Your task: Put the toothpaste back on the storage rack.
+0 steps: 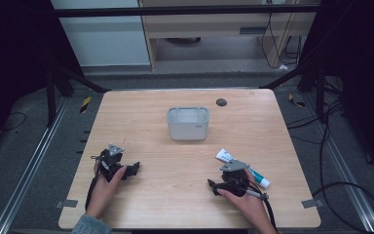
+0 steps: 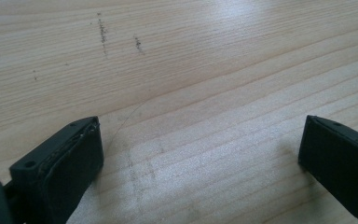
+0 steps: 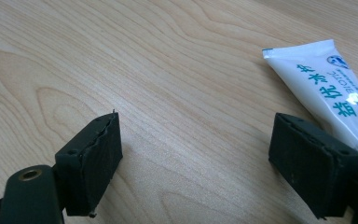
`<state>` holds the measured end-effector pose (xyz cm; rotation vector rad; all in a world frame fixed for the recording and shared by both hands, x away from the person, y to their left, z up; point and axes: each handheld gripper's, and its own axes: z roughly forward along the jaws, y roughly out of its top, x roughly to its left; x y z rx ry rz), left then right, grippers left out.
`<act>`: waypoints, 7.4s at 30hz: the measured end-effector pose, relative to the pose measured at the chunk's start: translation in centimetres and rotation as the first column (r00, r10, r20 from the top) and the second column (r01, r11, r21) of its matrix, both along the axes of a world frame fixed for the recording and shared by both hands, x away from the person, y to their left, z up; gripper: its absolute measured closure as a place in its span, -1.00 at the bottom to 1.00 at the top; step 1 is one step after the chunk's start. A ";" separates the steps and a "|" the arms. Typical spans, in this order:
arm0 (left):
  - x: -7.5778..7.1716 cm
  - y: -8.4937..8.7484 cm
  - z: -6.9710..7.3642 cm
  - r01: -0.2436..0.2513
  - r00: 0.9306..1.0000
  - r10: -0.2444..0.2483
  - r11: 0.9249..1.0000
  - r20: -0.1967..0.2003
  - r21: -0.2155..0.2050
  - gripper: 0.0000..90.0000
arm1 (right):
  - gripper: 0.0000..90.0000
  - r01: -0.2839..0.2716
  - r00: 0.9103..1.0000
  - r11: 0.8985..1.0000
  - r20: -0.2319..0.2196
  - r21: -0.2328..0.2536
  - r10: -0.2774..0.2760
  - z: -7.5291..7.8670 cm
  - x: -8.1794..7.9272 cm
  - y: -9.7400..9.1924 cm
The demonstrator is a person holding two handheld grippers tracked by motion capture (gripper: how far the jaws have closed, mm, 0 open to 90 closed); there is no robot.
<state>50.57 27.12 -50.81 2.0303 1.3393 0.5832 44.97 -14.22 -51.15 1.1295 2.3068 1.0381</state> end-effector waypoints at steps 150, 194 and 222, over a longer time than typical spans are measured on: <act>-0.3 -0.3 0.0 0.006 1.000 -0.006 1.000 -0.001 0.000 -1.00 | 0.35 -0.174 0.920 0.893 -0.391 -0.415 -0.002 4.8 9.2 -1.6; -0.3 -0.3 0.0 0.006 1.000 -0.006 1.000 -0.001 0.001 -1.00 | 0.75 -0.061 0.947 0.948 -0.319 -0.311 -0.044 7.0 8.8 -3.9; -0.3 -0.3 0.0 0.006 1.000 -0.006 1.000 -0.001 0.000 -1.00 | 0.76 0.012 0.976 0.958 -0.204 -0.286 -0.074 12.7 9.2 -5.3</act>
